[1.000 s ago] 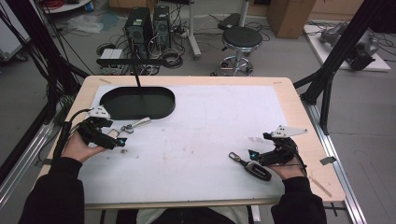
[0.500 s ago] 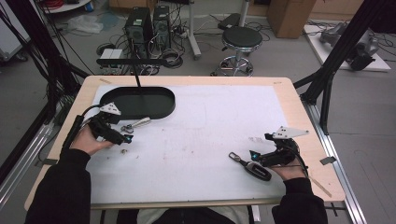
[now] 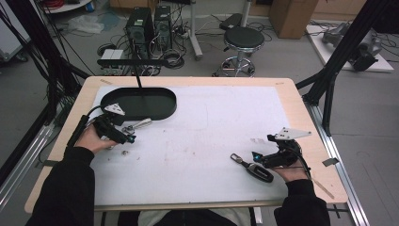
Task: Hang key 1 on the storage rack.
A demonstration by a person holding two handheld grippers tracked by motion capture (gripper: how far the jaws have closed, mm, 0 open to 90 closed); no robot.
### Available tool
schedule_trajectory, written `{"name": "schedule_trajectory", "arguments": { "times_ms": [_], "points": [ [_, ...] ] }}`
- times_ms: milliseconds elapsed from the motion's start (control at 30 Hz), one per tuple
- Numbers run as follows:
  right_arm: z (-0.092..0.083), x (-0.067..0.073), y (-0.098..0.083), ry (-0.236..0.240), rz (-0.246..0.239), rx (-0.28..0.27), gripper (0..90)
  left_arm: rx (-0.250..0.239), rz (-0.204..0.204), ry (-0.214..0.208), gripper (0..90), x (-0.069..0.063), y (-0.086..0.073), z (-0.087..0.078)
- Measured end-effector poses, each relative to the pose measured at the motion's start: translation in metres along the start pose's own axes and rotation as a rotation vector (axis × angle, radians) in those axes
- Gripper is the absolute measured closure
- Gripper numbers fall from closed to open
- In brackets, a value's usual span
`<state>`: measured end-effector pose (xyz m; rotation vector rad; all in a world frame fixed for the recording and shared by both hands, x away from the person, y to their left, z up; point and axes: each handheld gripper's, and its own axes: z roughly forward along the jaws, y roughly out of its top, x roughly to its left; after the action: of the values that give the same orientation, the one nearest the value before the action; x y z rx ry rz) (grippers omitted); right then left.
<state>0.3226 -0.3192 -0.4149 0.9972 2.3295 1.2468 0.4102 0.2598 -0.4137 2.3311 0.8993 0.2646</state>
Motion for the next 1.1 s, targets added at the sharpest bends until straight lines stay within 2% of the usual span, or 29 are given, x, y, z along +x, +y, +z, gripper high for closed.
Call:
{"name": "schedule_trajectory", "arguments": {
  "times_ms": [167,300,400,533,667,733,867,933,1033,1100],
  "points": [
    [0.001,0.000,0.000,0.001,-0.001,0.002,0.8,0.017,0.004,-0.004,6.4,-0.001,0.002,0.006],
    [0.002,0.000,0.000,0.000,0.001,0.006,0.8,0.042,0.029,0.013,6.4,-0.003,0.008,0.010],
    [0.003,0.001,0.000,0.003,0.001,0.012,0.8,0.047,0.028,0.007,6.9,-0.002,0.016,0.014],
    [0.002,0.000,-0.001,-0.003,0.000,0.012,0.8,0.083,0.037,-0.006,7.4,-0.002,0.020,0.025],
    [0.002,-0.001,-0.002,-0.004,0.005,0.014,0.8,0.088,0.036,-0.005,7.4,0.000,0.026,0.032],
    [0.001,-0.001,-0.002,-0.004,0.005,0.012,0.8,0.081,0.033,-0.021,7.5,0.000,0.030,0.033],
    [0.001,-0.002,-0.003,-0.010,0.004,0.007,0.8,0.090,0.052,-0.034,9.6,-0.003,0.036,0.041],
    [0.000,-0.003,-0.003,-0.011,0.008,0.007,0.8,0.117,0.066,-0.035,10.9,-0.003,0.036,0.045],
    [0.000,-0.003,-0.003,-0.010,0.010,0.007,0.8,0.110,0.058,-0.031,10.9,-0.006,0.036,0.047],
    [0.000,-0.003,-0.003,-0.008,0.010,0.008,0.8,0.112,0.069,-0.035,11.2,-0.006,0.037,0.048]
  ]
}}
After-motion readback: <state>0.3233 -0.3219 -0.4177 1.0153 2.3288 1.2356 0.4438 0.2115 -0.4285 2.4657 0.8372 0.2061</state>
